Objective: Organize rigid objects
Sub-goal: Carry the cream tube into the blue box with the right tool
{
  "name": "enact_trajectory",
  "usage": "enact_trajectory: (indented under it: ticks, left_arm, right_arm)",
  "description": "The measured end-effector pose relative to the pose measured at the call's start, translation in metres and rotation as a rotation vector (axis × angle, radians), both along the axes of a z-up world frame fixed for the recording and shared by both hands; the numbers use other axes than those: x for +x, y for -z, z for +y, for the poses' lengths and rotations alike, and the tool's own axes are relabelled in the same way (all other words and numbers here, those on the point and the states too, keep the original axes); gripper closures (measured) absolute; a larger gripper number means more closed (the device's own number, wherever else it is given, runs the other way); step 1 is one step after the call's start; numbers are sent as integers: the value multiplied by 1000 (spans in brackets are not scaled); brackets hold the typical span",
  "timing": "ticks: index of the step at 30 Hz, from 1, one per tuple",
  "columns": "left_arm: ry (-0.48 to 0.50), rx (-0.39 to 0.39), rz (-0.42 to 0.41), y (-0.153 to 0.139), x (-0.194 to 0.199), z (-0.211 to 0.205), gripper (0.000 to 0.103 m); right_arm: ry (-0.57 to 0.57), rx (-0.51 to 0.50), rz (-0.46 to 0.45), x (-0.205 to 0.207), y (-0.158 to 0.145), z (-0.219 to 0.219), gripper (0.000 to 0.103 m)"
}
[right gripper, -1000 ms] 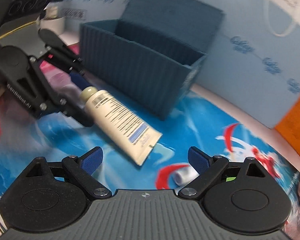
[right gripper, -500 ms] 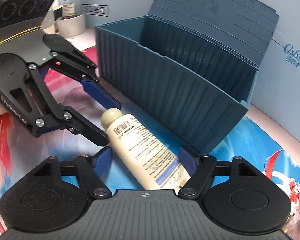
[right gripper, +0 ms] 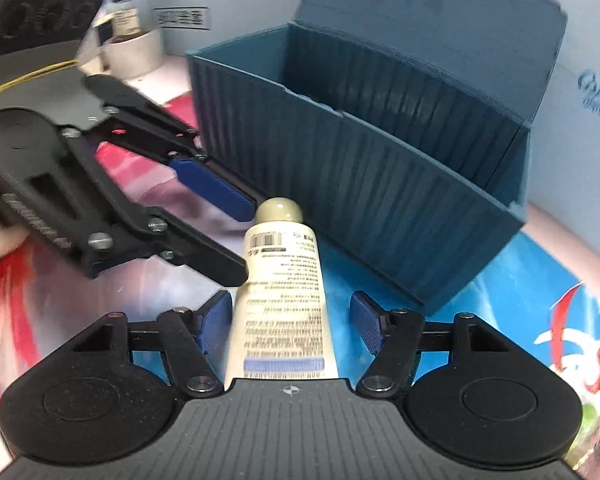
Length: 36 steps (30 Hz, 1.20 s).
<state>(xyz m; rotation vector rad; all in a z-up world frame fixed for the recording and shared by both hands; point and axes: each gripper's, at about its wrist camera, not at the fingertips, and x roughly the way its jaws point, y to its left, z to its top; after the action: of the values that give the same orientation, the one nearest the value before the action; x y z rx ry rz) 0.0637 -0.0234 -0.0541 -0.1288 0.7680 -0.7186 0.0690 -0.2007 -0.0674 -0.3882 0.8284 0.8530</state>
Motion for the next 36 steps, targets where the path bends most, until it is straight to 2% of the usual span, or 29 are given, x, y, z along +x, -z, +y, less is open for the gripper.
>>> enact_trajectory:
  ticks: [1, 2, 3, 6, 9, 15, 20, 22, 25, 29, 31, 36]
  left_arm:
    - [-9, -13, 19, 1, 2, 3, 56]
    - [-23, -27, 37, 2, 3, 5, 56]
    - [-39, -45, 57, 3, 6, 8, 56]
    - [-43, -114, 112, 5, 10, 12, 56]
    - [-30, -157, 123, 2, 10, 12, 54]
    - [-45, -211, 35, -33, -10, 12, 50]
    - [-78, -297, -94, -62, -27, 27, 48]
    - [-105, -349, -108, -69, -29, 38, 48]
    - [-157, -378, -117, -74, -26, 55, 47]
    - [-227, -441, -64, -73, -16, 72, 43]
    - [-254, -477, -39, -70, -14, 80, 43]
    - [-294, -562, 16, -60, -6, 106, 42]
  right_arm:
    - [4, 10, -4, 0, -1, 3, 44]
    - [-2, 17, -8, -1, -1, 3, 53]
    - [-3, 23, -10, -2, -2, 4, 58]
    - [13, 9, -15, -8, -4, 5, 59]
    - [12, -1, -46, -18, -7, 8, 59]
    - [5, 31, -169, -49, -43, -4, 59]
    - [-40, 34, -345, -66, -86, 1, 59]
    - [-57, 7, -427, -69, -99, 9, 59]
    - [-65, -44, -519, -61, -112, 26, 59]
    - [-82, -108, -617, -39, -116, 51, 59]
    - [-104, -134, -627, -23, -113, 62, 59]
    - [-146, -205, -588, 12, -101, 81, 59]
